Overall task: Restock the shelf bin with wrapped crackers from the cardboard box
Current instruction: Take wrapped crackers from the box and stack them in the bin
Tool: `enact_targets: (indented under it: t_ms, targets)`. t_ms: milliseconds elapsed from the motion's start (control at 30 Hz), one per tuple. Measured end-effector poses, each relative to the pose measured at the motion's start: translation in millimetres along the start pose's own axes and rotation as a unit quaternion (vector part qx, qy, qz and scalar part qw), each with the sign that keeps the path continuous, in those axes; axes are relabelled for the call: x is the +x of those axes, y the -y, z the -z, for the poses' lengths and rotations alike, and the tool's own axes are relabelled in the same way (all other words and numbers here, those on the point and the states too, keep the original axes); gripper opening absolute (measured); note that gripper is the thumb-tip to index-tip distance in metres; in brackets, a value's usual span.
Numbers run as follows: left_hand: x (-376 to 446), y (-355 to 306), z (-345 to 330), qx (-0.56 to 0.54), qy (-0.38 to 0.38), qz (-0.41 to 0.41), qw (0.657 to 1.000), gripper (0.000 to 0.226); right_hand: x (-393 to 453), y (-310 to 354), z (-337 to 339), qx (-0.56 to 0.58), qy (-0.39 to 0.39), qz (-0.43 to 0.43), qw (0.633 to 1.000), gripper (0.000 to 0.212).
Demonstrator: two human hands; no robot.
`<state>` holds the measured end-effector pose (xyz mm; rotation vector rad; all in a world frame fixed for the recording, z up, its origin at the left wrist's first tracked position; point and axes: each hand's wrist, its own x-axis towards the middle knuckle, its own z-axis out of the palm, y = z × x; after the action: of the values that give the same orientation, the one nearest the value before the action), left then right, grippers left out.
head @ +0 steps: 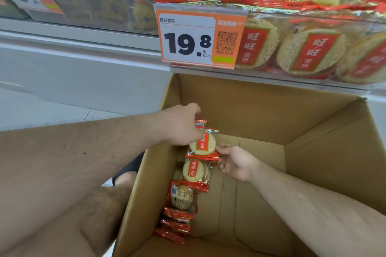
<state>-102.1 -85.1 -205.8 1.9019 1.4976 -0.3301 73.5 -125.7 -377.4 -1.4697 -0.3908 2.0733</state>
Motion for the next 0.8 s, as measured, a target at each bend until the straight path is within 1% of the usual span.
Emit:
enact_targets:
  t_ms: [33, 67, 133, 167, 200, 233, 267, 300, 333, 367, 400, 433, 467, 533, 600, 633, 667, 733, 800]
  targets:
    - [1.5, 0.8, -1.5, -0.007, -0.008, 0.018, 1.0, 0.078, -6.6, 5.1, -1.6, 0.031, 0.052, 0.005, 0.998, 0.009]
    - [0.7, -1.1, -2.4, -0.025, -0.014, 0.031, 0.999, 0.082, -14.7, 9.3, -5.6, 0.052, 0.105, 0.013, 0.993, 0.012]
    - [0.3, -5.3, -4.3, -0.112, -0.017, 0.042, 0.993, 0.085, -23.7, 16.5, -15.8, 0.08, 0.193, 0.029, 0.977, 0.027]
    - [0.7, -6.6, -4.1, -0.157, -0.025, 0.042, 0.986, 0.084, -26.2, 21.1, -20.2, 0.086, 0.223, 0.033, 0.97, 0.03]
    - [1.2, -7.4, -3.1, -0.179, -0.039, 0.039, 0.982, 0.083, -27.0, 24.7, -23.4, 0.09, 0.243, 0.036, 0.965, 0.028]
    - [1.8, -7.6, -1.2, -0.174, -0.054, 0.033, 0.983, 0.081, -25.6, 26.5, -24.7, 0.093, 0.24, 0.037, 0.966, 0.023]
    - [2.4, -7.5, 0.7, -0.148, -0.067, 0.026, 0.986, 0.079, -20.7, 24.9, -24.1, 0.093, 0.203, 0.029, 0.974, 0.02]
    - [2.3, -7.9, 2.6, -0.107, -0.074, 0.019, 0.991, 0.078, -13.6, 20.4, -21.6, 0.077, 0.139, 0.018, 0.987, 0.018]
    - [1.7, -8.4, 4.3, -0.066, -0.076, 0.013, 0.995, 0.077, -3.3, 11.6, -17.4, 0.029, 0.052, 0.004, 0.998, 0.016]
    - [1.9, -8.2, 5.0, -0.04, -0.075, 0.009, 0.996, 0.076, 8.1, -0.3, -13.5, -0.056, -0.046, -0.014, 0.997, 0.013]
    - [2.1, -8.2, 5.1, -0.032, -0.068, 0.006, 0.997, 0.076, 17.6, -12.7, -10.9, -0.158, -0.135, -0.034, 0.978, 0.009]
    - [2.5, -7.9, 4.4, -0.031, -0.059, 0.004, 0.998, 0.076, 26.0, -25.9, -9.6, -0.243, -0.197, -0.051, 0.948, 0.013]
    - [2.6, -7.8, 3.8, -0.032, -0.052, -0.001, 0.998, 0.076, 32.6, -37.4, -10.3, -0.306, -0.229, -0.065, 0.922, 0.029]
    - [3.6, -7.6, 3.1, -0.031, -0.04, -0.01, 0.999, 0.077, 42.7, -51.6, -15.4, -0.383, -0.242, -0.065, 0.889, 0.064]
    - [5.5, -5.9, 3.6, -0.036, -0.036, -0.012, 0.999, 0.076, 54.1, -60.9, -20.5, -0.448, -0.251, -0.048, 0.857, 0.089]
    - [6.4, -5.4, 4.1, -0.04, -0.035, -0.01, 0.999, 0.076, 59.1, -64.0, -22.7, -0.47, -0.249, -0.039, 0.846, 0.095]
    - [7.3, -4.3, 4.5, -0.041, -0.035, -0.009, 0.998, 0.076, 63.8, -65.9, -24.5, -0.489, -0.242, -0.033, 0.837, 0.096]
    - [9.3, -2.0, 4.7, -0.046, -0.035, -0.004, 0.998, 0.077, 69.3, -67.4, -26.0, -0.515, -0.227, -0.029, 0.826, 0.091]
    - [10.9, 0.9, 4.2, -0.053, -0.029, 0.001, 0.998, 0.076, 71.5, -69.7, -24.9, -0.503, -0.222, -0.018, 0.835, 0.085]
